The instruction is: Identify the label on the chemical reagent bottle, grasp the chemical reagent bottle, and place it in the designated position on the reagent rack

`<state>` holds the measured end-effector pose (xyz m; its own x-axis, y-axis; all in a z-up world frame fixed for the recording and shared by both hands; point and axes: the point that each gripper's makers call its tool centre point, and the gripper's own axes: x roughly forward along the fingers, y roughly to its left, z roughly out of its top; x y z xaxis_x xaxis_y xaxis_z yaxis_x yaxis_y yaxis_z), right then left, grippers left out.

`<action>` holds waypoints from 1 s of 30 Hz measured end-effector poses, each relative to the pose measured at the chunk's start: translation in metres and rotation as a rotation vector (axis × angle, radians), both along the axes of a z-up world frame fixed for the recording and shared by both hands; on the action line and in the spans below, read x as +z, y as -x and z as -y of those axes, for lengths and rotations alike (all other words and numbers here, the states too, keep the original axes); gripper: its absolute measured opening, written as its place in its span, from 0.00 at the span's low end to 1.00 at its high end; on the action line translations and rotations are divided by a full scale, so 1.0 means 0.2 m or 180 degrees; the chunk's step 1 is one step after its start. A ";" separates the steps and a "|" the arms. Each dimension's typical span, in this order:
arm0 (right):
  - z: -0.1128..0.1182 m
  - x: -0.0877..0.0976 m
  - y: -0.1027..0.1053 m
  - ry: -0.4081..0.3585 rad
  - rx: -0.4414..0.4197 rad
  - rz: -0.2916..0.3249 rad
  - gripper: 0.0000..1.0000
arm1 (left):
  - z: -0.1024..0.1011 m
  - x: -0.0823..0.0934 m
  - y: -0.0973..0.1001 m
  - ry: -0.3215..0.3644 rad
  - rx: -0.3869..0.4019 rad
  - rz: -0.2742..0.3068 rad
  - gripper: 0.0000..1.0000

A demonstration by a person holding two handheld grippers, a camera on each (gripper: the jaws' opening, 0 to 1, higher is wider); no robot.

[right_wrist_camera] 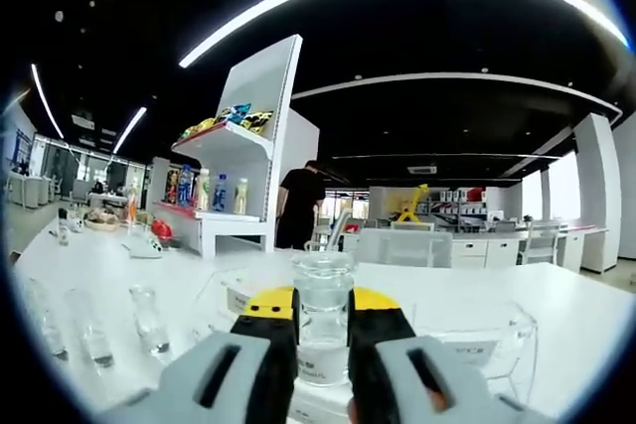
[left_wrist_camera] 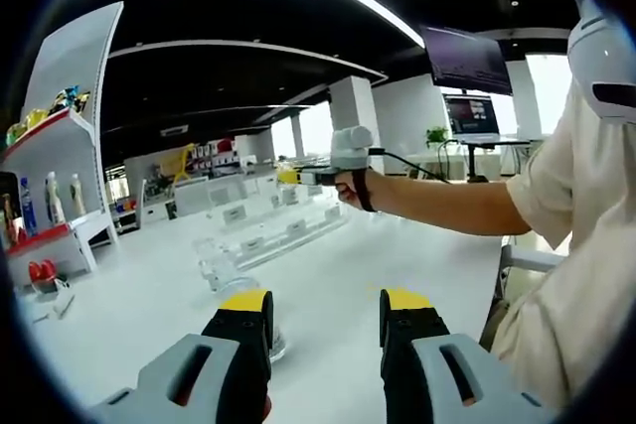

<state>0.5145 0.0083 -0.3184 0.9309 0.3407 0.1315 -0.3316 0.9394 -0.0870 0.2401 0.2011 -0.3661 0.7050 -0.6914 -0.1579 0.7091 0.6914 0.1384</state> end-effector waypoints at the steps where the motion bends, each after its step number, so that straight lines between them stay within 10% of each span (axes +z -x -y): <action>1: 0.01 -0.01 -0.03 0.0007 -0.0002 -0.0012 0.18 | 0.00 0.00 0.00 0.0005 -0.0002 0.0003 0.44; 30: 0.02 -0.14 -0.07 -0.0052 -0.0087 -0.0079 0.18 | -0.07 0.02 -0.03 0.0070 0.0140 0.0017 0.44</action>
